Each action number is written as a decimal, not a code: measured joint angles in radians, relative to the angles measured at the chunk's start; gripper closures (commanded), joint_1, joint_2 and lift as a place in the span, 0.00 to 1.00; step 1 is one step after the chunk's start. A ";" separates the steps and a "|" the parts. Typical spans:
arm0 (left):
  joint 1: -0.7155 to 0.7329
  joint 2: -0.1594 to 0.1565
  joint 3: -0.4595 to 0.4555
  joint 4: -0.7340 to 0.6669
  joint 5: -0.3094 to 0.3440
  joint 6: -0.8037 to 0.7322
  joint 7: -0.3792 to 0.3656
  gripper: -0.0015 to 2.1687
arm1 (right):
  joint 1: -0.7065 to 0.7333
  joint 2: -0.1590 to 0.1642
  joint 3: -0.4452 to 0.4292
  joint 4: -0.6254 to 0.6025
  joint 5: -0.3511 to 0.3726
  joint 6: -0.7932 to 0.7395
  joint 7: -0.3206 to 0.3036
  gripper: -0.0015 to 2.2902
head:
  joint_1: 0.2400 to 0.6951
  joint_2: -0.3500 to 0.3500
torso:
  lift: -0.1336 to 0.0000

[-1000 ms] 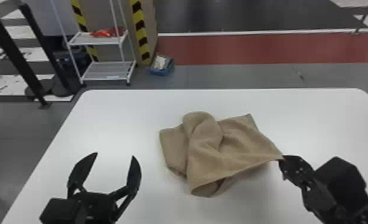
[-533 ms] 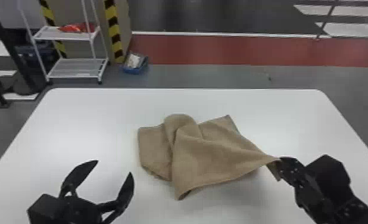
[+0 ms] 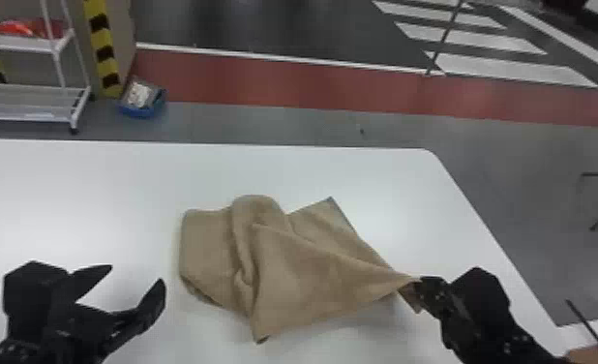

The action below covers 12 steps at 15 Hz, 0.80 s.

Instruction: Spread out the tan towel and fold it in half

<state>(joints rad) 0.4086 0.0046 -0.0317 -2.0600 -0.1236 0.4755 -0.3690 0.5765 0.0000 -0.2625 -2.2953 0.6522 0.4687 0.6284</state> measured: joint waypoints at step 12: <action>-0.173 0.000 -0.080 0.134 0.084 0.183 -0.042 0.10 | 0.000 0.000 -0.017 0.007 0.012 0.006 0.001 0.77 | 1.00 0.01 | 0.07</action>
<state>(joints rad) 0.2352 0.0046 -0.1121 -1.9256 -0.0397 0.6581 -0.4111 0.5769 0.0000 -0.2790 -2.2886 0.6637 0.4747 0.6289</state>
